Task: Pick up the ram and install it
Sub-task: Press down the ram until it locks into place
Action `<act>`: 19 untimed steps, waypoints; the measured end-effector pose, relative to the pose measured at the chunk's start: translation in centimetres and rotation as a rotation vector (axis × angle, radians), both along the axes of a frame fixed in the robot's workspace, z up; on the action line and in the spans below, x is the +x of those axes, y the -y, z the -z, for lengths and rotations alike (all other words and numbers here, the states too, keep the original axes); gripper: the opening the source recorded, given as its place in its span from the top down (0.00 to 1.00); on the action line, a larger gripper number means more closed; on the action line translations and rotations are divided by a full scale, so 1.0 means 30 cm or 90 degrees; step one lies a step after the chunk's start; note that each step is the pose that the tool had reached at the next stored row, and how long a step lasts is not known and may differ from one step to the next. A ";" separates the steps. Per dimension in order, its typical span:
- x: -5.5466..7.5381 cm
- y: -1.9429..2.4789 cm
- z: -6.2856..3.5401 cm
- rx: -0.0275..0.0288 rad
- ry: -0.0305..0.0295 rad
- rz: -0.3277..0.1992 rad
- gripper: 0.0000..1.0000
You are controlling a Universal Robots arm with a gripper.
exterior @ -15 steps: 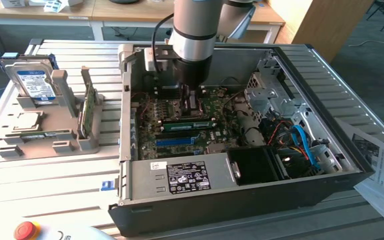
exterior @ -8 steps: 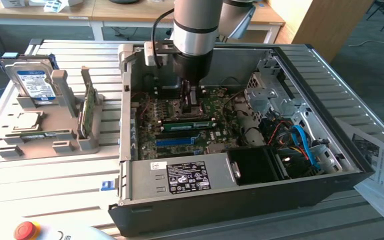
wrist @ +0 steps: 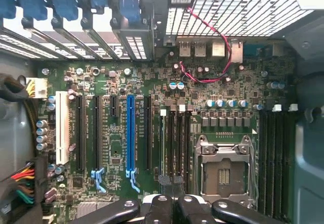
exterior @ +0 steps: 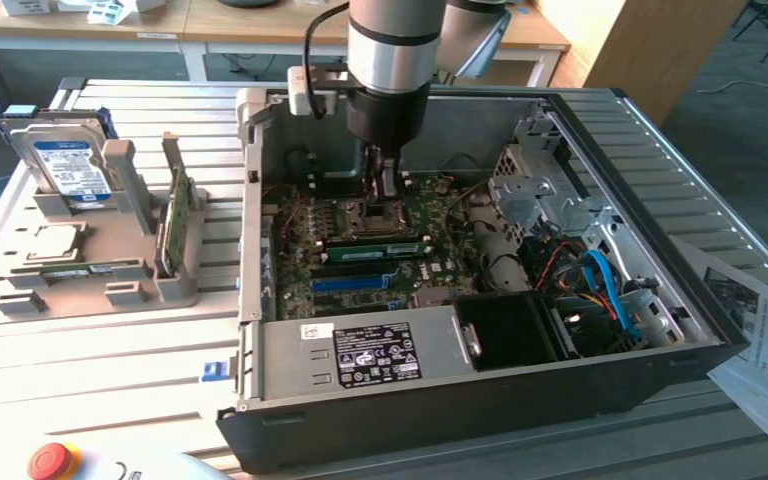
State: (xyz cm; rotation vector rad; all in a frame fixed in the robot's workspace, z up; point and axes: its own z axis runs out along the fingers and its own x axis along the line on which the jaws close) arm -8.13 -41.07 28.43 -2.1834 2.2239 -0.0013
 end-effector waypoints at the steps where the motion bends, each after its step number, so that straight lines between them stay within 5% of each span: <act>1: 0.000 0.000 -0.009 0.0000 0.0000 0.000 0.90; 19: 0.000 0.000 -0.148 -0.0001 -0.0010 0.000 0.90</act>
